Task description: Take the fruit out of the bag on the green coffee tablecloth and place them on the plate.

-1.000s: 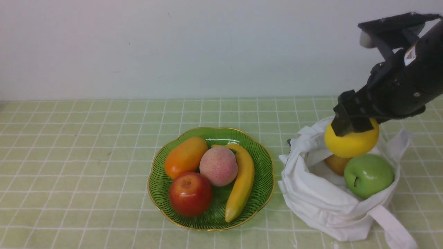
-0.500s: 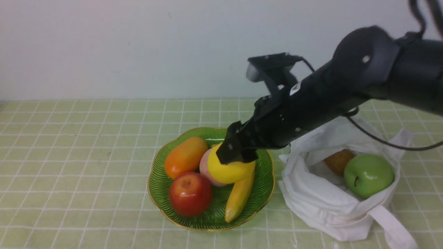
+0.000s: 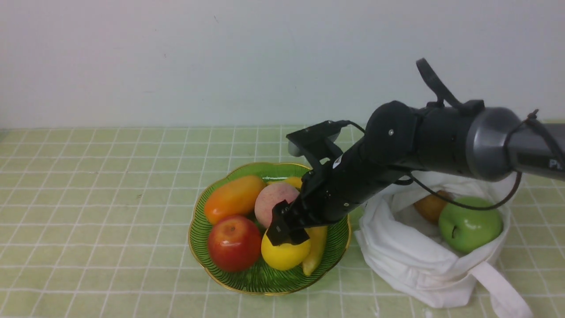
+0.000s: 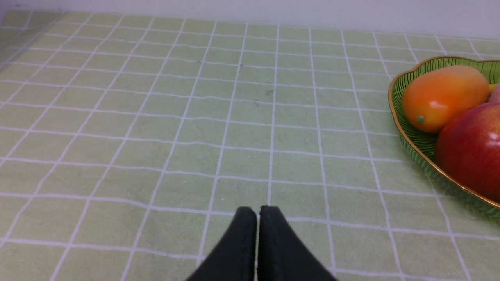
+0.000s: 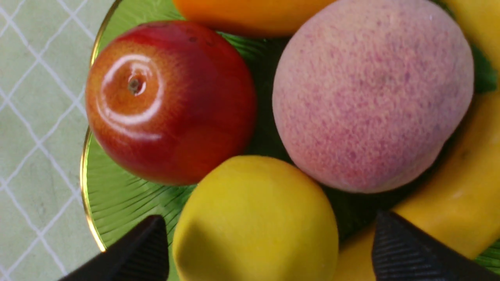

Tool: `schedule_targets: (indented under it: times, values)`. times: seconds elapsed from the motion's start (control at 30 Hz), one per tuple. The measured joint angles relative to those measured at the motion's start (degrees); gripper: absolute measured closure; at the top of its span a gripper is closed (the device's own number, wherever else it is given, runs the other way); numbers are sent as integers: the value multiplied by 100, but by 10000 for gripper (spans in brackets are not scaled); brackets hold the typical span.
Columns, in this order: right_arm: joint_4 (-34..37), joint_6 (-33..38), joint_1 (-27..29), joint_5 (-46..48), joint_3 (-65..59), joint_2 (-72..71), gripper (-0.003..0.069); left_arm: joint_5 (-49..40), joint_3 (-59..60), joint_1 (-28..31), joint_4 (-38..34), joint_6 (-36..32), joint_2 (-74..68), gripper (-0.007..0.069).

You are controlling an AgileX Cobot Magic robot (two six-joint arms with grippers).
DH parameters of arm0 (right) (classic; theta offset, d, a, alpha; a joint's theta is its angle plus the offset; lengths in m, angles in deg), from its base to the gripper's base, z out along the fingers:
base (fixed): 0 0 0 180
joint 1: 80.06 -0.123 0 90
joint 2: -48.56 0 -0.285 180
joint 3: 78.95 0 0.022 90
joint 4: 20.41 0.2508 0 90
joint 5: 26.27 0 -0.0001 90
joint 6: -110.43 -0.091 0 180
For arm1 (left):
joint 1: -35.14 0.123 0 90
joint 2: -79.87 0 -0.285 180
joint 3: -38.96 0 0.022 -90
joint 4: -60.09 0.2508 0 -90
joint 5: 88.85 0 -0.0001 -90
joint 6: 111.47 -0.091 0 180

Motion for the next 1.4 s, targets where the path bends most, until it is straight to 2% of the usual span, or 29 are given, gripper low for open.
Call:
schedule_targets:
  times: [0.27, 0.47, 0.53, 0.63, 0.7, 0.77, 0.87, 0.93, 0.97, 1.07, 1.3, 1.4]
  values:
    - [-376, -34, 0, 335, 290, -7, -32, 0, 0, 0, 0, 5, 0, 632]
    - [-1208, -739, 0, 1539, 1273, -156, -30, 0, 0, 0, 0, 5, 0, 632]
    - [-1608, -1188, 0, 2315, 1886, -186, -10, 0, 0, 0, 0, 5, 0, 632]
    - [-1895, -1454, 0, 2789, 2342, -186, 18, 0, 0, 0, 0, 5, 0, 632]
    - [-2317, -1767, 0, 2970, 2867, -216, 78, 0, 0, 0, 0, 5, 0, 632]
    - [-2513, -1906, 0, 2990, 2986, -262, 110, 0, 0, 0, 0, 5, 0, 632]
    - [-3068, -2278, 0, 3052, 3062, -442, 228, 0, 0, 0, 0, 5, 0, 632]
    - [-3185, -2381, 0, 3058, 3033, -516, 265, 0, 0, 0, 0, 5, 0, 632]
    - [-3325, -2525, 0, 3064, 2900, -696, 334, 0, 0, 0, 0, 5, 0, 632]
    - [-3392, -2618, 0, 3083, 2573, -1174, 454, 0, 0, 0, 0, 5, 0, 632]
    - [-3392, -2735, 0, 3101, 1569, -2653, 617, 0, 0, 0, 0, 5, 0, 632]
    - [-3392, -2798, 0, 3127, 1156, -3213, 650, 0, 0, 0, 0, 5, 0, 632]
